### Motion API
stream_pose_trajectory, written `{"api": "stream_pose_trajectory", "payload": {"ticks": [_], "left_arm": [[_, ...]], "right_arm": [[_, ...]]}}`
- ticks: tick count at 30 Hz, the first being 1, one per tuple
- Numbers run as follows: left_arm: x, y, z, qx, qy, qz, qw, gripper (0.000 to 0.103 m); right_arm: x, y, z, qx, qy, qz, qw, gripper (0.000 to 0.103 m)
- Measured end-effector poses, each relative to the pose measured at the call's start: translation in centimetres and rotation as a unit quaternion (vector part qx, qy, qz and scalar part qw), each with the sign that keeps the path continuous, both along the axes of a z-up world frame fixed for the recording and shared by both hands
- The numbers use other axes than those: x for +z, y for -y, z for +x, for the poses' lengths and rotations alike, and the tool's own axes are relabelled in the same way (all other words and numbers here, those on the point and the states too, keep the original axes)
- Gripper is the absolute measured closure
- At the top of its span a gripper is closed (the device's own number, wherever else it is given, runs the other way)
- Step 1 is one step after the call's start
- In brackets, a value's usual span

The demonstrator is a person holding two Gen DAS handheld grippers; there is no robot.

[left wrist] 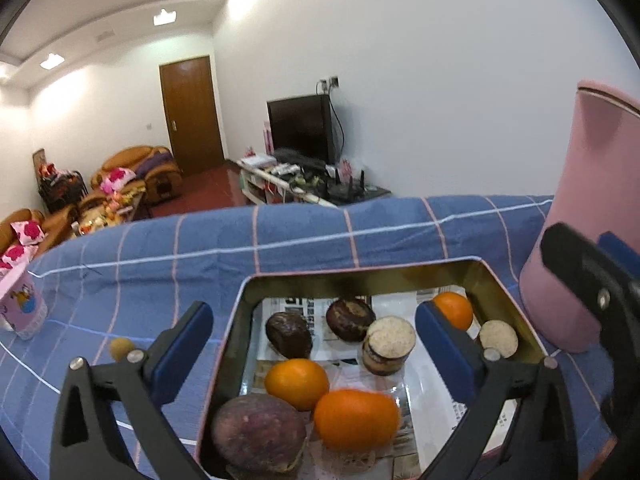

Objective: Organize fruits
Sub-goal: 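Open both tools to release the fruits into the box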

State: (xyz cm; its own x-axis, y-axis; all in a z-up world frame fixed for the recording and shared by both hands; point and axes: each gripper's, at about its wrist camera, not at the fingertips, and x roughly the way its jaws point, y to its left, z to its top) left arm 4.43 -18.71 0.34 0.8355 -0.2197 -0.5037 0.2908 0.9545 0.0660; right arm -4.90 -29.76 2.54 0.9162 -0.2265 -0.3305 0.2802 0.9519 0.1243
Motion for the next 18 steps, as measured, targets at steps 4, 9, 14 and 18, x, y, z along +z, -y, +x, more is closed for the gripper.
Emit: {"api": "stream_pose_trajectory", "payload": {"ticks": [4,9,14,18], "left_arm": [[0.1,-0.4,-0.6,0.009,0.013,0.001,0.9999,0.0],[0.2,-1.2,-1.2,0.018,0.021,-0.004,0.9996,0.0],[0.2,-1.7,-2.1,0.023,0.03,-0.001,0.9993,0.0],[0.3,-2.5,-2.8,0.026,0.033,-0.004,0.9991,0.0]], "right_arm": [[0.1,0.7,-0.6,-0.026,0.019,0.005,0.999,0.016],[0.3,-0.2,-1.5,-0.029,0.046,-0.03,0.998,0.016],[0.1,-0.8,-1.5,-0.021,0.04,-0.047,0.998,0.016],[-0.1,-0.6,-1.8,-0.021,0.037,-0.039,0.998,0.016]]}}
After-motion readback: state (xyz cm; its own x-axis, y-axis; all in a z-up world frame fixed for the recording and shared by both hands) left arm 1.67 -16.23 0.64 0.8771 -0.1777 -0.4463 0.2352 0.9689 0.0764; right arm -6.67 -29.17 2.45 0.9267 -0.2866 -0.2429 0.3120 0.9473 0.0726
